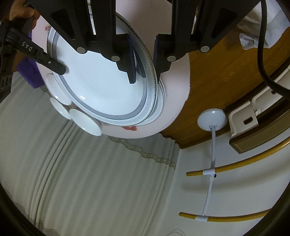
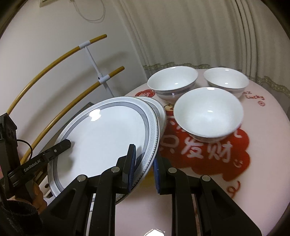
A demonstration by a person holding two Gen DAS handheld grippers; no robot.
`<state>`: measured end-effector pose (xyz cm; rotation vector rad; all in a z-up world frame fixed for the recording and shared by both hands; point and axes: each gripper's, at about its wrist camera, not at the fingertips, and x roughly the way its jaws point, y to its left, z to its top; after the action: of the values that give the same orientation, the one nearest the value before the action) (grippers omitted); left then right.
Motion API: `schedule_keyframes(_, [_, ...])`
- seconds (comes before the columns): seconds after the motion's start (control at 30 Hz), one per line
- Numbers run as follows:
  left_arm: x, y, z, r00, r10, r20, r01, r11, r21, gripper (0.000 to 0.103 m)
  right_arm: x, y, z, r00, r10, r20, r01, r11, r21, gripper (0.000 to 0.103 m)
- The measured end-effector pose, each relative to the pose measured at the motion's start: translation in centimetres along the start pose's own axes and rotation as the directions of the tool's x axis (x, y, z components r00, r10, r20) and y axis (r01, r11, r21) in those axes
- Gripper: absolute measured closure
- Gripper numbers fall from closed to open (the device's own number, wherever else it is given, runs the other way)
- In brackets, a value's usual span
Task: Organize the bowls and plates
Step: 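Lower the held grey-rimmed plate onto the stacked plates with both grippers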
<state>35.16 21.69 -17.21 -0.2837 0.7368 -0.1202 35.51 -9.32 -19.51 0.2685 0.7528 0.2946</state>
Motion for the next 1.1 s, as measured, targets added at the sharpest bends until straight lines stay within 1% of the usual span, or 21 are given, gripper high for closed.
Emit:
schedule_keyframes(0.2, [3.2,-0.9,1.3,1.000,0.010,-0.015,-0.010,1.000,-0.001,0.090,2.5,0.0,1.0,1.000,-0.012,-0.016,0.012,1.000,0.005,0.085])
schedule_keyframes(0.27, [4.9,-0.3,2.0,1.000,0.009,-0.022,-0.009,1.000,-0.005,0.089,3.2,-0.3,1.3,1.000,-0.018,-0.021,0.018,1.000,0.008,0.085])
schedule_keyframes(0.57, [7.9,-0.2,3.2,0.999,-0.004,-0.043,0.003,1.000,-0.009,0.089,4.7,-0.6,2.3,0.999,-0.044,-0.018,0.044,0.999,0.018,0.085])
schedule_keyframes(0.7, [8.2,0.3,3.3,0.999,-0.006,-0.040,0.006,1.000,-0.005,0.089,4.9,-0.6,2.4,0.999,-0.049,-0.012,0.049,0.999,0.023,0.085])
schedule_keyframes(0.83, [8.3,0.4,3.3,0.999,-0.008,-0.041,0.008,1.000,-0.001,0.089,4.5,0.0,1.8,0.996,-0.087,-0.008,0.087,0.996,0.023,0.085])
schedule_keyframes(1.1, [8.4,0.5,3.3,0.999,-0.015,-0.051,0.015,1.000,-0.001,0.089,4.5,-0.1,1.8,0.992,-0.126,-0.021,0.127,0.990,0.061,0.085])
